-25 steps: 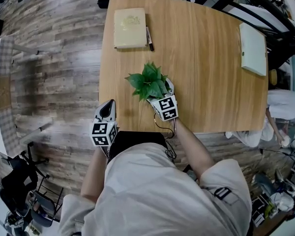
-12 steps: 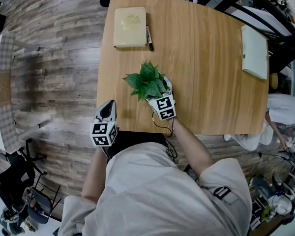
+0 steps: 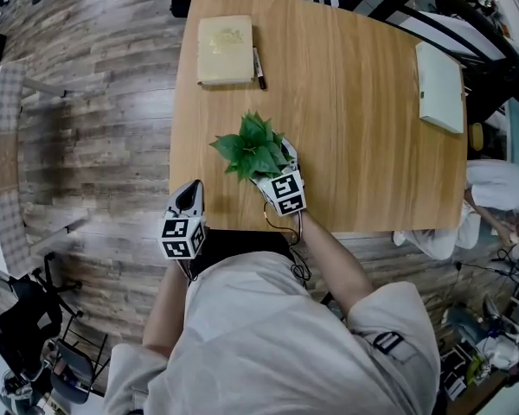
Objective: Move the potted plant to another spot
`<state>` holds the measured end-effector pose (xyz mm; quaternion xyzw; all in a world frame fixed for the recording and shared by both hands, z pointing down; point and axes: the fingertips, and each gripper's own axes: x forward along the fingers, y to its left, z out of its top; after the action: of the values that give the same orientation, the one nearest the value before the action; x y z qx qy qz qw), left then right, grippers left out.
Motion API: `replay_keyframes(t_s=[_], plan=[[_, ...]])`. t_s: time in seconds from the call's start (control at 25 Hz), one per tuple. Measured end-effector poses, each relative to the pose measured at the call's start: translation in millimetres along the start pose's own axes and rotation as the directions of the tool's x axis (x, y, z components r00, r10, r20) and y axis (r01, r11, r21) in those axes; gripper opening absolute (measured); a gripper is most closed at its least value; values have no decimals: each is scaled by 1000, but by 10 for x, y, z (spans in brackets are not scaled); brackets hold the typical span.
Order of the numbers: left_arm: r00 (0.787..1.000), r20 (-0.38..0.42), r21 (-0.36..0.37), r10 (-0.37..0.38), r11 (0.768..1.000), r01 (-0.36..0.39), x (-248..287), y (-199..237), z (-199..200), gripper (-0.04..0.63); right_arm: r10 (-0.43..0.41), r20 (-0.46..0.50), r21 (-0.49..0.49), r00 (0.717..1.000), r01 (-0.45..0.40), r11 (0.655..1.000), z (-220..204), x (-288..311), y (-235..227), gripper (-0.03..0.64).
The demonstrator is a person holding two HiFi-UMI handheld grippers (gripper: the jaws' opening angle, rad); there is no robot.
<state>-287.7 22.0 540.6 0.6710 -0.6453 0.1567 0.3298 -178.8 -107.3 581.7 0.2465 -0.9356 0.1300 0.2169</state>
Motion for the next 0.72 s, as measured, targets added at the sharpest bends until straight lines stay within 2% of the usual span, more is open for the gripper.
replay_keyframes(t_s=[0.32,0.72], plan=[[998,23,47,-52,998,51,-41,11,108,12,-39,42,21,998,38,999,138,-168,152,517],[983,96,124,-154,982,142,-168,-116,485,11,-101,170,14,980,100,995,747,-514,356,517]])
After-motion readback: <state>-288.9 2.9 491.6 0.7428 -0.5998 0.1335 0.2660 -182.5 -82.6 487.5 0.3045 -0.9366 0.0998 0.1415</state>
